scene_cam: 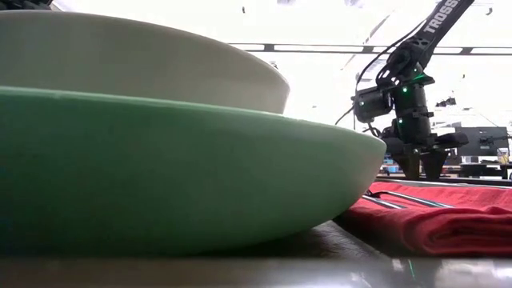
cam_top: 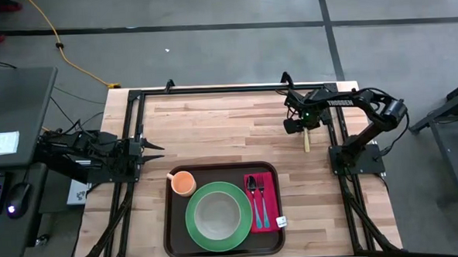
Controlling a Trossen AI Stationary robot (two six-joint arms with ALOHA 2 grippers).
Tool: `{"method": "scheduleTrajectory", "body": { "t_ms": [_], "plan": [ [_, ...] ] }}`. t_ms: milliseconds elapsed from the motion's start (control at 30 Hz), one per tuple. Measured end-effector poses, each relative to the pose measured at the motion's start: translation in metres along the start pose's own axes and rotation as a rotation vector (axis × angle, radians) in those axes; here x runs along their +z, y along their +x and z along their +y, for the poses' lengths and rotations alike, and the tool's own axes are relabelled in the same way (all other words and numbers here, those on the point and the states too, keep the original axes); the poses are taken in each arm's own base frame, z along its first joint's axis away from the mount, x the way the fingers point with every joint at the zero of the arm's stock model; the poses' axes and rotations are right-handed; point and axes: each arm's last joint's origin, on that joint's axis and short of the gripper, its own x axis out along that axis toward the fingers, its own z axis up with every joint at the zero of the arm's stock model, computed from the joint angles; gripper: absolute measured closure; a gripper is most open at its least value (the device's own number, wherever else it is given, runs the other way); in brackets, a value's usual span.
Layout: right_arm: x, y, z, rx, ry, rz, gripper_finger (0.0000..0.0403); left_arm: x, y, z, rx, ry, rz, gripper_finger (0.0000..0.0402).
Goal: Set up tray
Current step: Put the yellow knife on the red napkin
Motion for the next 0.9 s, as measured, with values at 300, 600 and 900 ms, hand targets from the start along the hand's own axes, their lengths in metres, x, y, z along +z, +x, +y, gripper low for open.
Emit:
{"method": "scheduleTrajectory", "body": {
  "t_ms": [300,600,900],
  "plan": [
    [0.0000,0.0002,0.0003,0.009,0.001,0.006,0.0263,0.0000,0.0000,0.0000,0.000,0.000,0.000,0.0266],
    [-0.0004,0.0004,0.0001,0.008,0.001,0.011,0.0285,0.0001,0.0000,0.0000,0.000,-0.002,-0.001,0.0266],
    [-0.0007,0.0004,-0.0002,0.003,0.001,0.013,0.0305,0.0001,0.0000,0.0000,-0.001,-0.004,-0.002,0.0266]
  ]
}}
